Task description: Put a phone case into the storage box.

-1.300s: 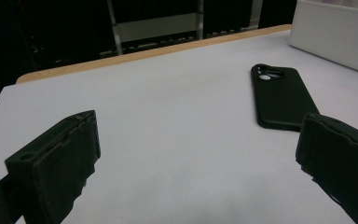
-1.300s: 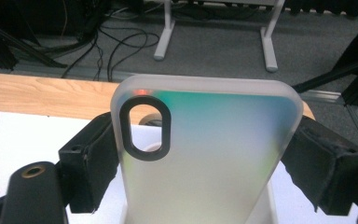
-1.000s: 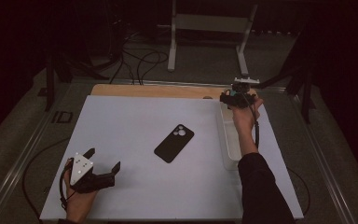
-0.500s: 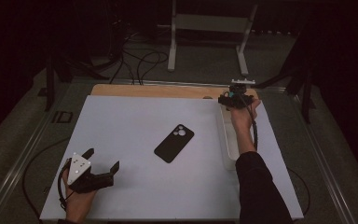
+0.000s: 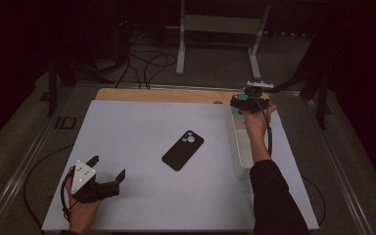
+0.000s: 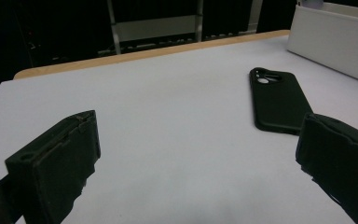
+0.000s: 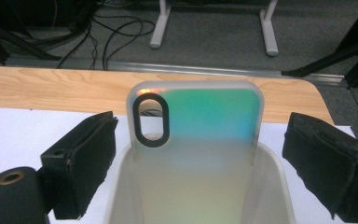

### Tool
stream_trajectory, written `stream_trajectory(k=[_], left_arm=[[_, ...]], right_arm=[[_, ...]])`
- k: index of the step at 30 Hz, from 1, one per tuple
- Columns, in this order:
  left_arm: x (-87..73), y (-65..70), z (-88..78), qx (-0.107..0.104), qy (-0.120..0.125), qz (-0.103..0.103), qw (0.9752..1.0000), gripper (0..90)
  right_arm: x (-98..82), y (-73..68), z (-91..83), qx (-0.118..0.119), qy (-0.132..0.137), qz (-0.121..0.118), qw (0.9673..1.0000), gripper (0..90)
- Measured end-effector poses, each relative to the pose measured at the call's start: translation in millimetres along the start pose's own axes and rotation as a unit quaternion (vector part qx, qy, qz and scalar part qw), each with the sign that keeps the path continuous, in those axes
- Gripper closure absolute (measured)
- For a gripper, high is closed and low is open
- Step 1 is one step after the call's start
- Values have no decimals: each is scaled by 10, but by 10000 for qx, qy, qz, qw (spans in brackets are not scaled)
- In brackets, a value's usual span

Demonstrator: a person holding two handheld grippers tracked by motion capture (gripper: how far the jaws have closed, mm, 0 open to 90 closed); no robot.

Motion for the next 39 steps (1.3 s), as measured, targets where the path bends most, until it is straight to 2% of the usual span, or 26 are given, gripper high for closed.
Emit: stream_trajectory(k=[7,10,18,20,23,25,33,34,36,37,38,39], left_arm=[[-2,5,3,6,-7,4,10000,3],[-3,6,6,7,-21,14,10000,4],[-3,13,8,-7,-30,29,10000,3],[-5,13,11,0,-32,30,10000,3],[-5,15,13,2,-33,34,10000,4],[-6,20,22,-18,-53,48,10000,3],[-6,24,26,-15,-75,74,9999,3],[-6,26,26,-23,-75,78,9999,4],[-7,26,27,-41,-99,84,9999,3],[-7,26,27,-41,-99,84,9999,4],[-7,25,26,-43,-101,86,9999,4],[-7,25,26,-45,-100,85,9999,3]], right_arm=[[-12,-33,-163,252,56,-2,9997,97],[-28,-72,-247,440,82,10,9990,98],[-130,-193,-420,939,15,-196,9954,97],[-171,-217,-449,1014,-30,-322,9943,97],[-190,-223,-463,1043,-54,-380,9938,97],[-238,-242,-542,1205,-62,-469,9916,96],[-330,-300,-726,1469,-21,-730,9864,93],[-362,-328,-774,1575,-7,-832,9840,93],[-400,-366,-822,1664,-11,-911,9818,93],[-400,-366,-822,1664,-11,-911,9818,93],[-429,-391,-859,1746,15,-981,9797,93],[-445,-405,-879,1770,39,-992,9792,93]])
Point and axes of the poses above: each handheld gripper's, and its own axes: z roughly forward along the jaws, x roughly out of its top, y roughly to its right, the point moved 1 cm from there along z, roughly forward along the jaws, and after that the axes turned 8 degrees about z, right-handed, at the moved point
